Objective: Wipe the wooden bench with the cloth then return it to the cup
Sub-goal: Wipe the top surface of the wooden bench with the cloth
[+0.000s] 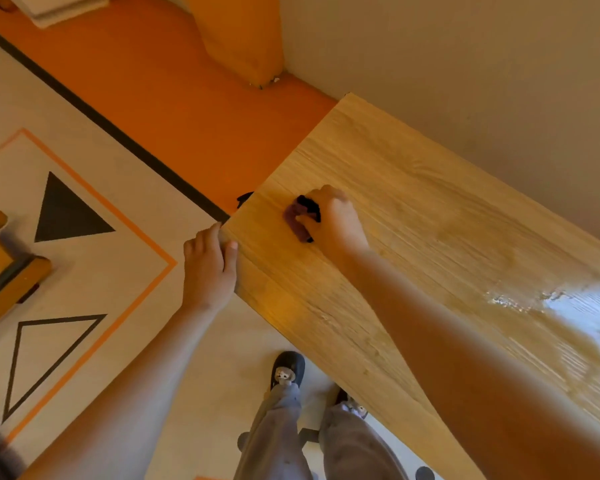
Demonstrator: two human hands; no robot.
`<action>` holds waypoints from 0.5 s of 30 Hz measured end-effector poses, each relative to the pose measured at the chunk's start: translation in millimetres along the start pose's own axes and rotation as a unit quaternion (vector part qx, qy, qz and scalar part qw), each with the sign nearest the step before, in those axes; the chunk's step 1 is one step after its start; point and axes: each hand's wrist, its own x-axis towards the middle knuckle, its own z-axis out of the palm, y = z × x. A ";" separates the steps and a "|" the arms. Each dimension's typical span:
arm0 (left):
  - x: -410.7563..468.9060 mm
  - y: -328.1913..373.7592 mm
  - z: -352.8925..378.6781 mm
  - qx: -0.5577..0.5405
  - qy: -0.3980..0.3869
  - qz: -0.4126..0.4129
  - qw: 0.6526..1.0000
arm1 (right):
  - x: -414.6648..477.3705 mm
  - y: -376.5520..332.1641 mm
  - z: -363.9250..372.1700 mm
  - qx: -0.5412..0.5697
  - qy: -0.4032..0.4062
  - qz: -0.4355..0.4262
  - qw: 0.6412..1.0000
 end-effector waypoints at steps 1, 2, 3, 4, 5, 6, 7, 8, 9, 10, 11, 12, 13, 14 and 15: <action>-0.1 2.2 0.9 -0.002 0.000 -0.002 1.000 | -13.1 -8.4 14.2 0.002 -0.028 -0.029 0.999; 2.1 1.7 1.7 -0.003 -0.003 -0.002 1.000 | -26.2 -17.6 26.5 -0.002 -0.055 -0.055 0.997; 2.5 0.0 0.5 0.002 -0.006 0.005 1.000 | -37.9 -26.0 36.4 -0.010 -0.082 -0.080 0.993; 2.3 -3.5 -0.8 0.008 -0.007 0.017 1.000 | -46.7 -33.5 41.6 -0.017 -0.103 -0.102 0.989; 2.9 -6.7 -1.3 0.015 -0.008 0.030 0.999 | -50.1 -34.6 43.6 -0.020 -0.119 -0.121 0.985; 3.4 -8.7 -1.6 0.019 -0.013 0.033 0.999 | -48.9 -33.1 40.6 -0.016 -0.127 -0.130 0.983; 3.8 -8.7 -1.6 0.019 -0.019 0.027 0.999 | -43.8 -27.7 35.6 -0.006 -0.123 -0.128 0.984; 4.2 -8.3 -0.8 0.015 -0.022 0.021 0.999 | -36.0 -19.5 28.8 0.004 -0.106 -0.115 0.988; 4.4 -7.1 0.2 0.012 -0.021 0.017 1.000 | -27.2 -9.3 20.6 0.012 -0.079 -0.092 0.993; 4.1 -6.4 1.0 0.011 -0.019 0.015 1.000 | -19.4 0.2 12.6 0.011 -0.050 -0.065 0.997; 3.6 -6.2 1.3 0.014 -0.016 0.016 1.000 | -15.4 6.0 7.5 0.002 -0.023 -0.046 0.999; 2.8 -7.0 1.7 0.016 -0.015 0.018 1.000 | -15.7 8.2 6.3 -0.004 -0.006 -0.037 0.999; 1.9 -7.8 1.5 0.017 -0.015 0.021 1.000 | -20.2 6.5 9.0 -0.001 -0.008 -0.040 0.999; 1.7 -8.6 1.3 0.016 -0.016 0.021 1.000 | -29.1 0.9 14.5 0.008 -0.024 -0.051 0.998; 1.4 -8.2 0.7 0.018 -0.016 0.022 0.999 | -42.6 -6.9 21.9 0.016 -0.055 -0.069 0.996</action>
